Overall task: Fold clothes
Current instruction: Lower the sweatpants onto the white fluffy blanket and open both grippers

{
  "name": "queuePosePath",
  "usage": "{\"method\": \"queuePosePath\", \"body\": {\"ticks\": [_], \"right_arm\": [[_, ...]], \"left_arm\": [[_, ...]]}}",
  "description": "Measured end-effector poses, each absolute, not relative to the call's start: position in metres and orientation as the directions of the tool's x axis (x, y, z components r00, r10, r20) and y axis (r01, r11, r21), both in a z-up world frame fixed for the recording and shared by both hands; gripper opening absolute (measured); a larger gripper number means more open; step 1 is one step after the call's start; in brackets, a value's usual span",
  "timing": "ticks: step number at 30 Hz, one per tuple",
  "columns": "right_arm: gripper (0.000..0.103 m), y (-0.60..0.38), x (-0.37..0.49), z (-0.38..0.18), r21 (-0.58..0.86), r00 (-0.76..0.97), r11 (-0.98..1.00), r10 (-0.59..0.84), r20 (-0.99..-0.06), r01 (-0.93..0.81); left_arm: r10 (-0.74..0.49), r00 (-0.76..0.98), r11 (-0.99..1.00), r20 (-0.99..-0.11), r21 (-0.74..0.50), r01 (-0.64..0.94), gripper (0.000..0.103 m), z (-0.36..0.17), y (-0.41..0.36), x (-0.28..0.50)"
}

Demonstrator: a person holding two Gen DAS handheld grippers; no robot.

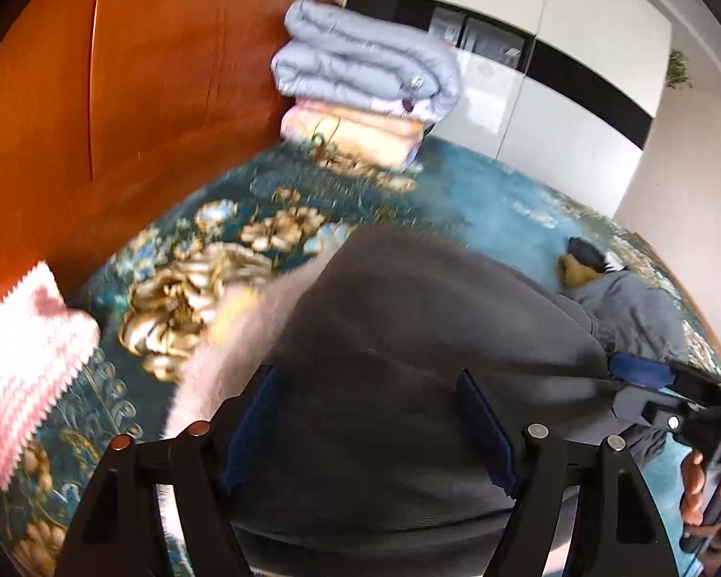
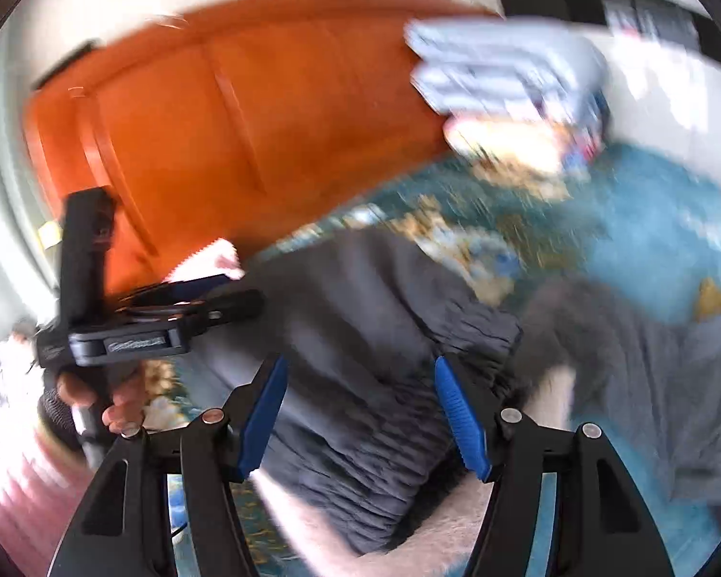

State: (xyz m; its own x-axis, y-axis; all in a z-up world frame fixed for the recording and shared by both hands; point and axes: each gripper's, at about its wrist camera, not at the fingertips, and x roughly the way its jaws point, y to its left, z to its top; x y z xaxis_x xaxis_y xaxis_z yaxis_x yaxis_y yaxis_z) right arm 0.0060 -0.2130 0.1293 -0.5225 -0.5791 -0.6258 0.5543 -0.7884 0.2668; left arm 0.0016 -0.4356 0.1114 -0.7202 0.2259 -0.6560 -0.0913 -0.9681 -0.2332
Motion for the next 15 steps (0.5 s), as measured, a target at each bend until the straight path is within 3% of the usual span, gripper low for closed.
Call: {"method": "queuePosePath", "body": {"ticks": [4,8,13,15], "right_arm": [[0.066,-0.208,-0.018,0.105,0.346,-0.493,-0.813,-0.565,-0.662,0.468],[0.066,-0.201,-0.006,0.119,0.351,-0.49,-0.795,-0.589,-0.643,0.494],[0.067,-0.162,0.025,0.131,0.384,-0.568,-0.791,-0.611,-0.552,0.477],[0.074,-0.147,0.042,0.128,0.374,-0.596,-0.797,-0.603,-0.531,0.474]], "left_arm": [[0.204,-0.729,-0.964,-0.654,-0.264,-0.032,0.079,0.106,-0.435,-0.005],[0.148,-0.738,-0.968,-0.659,-0.25,0.028,0.079,0.111,-0.432,0.001],[0.047,-0.829,-0.977,-0.557,-0.197,0.078,0.079,0.127,-0.412,0.054],[-0.007,-0.85,-0.983,-0.527,-0.153,0.103,0.079,0.12,-0.391,0.083]]}}
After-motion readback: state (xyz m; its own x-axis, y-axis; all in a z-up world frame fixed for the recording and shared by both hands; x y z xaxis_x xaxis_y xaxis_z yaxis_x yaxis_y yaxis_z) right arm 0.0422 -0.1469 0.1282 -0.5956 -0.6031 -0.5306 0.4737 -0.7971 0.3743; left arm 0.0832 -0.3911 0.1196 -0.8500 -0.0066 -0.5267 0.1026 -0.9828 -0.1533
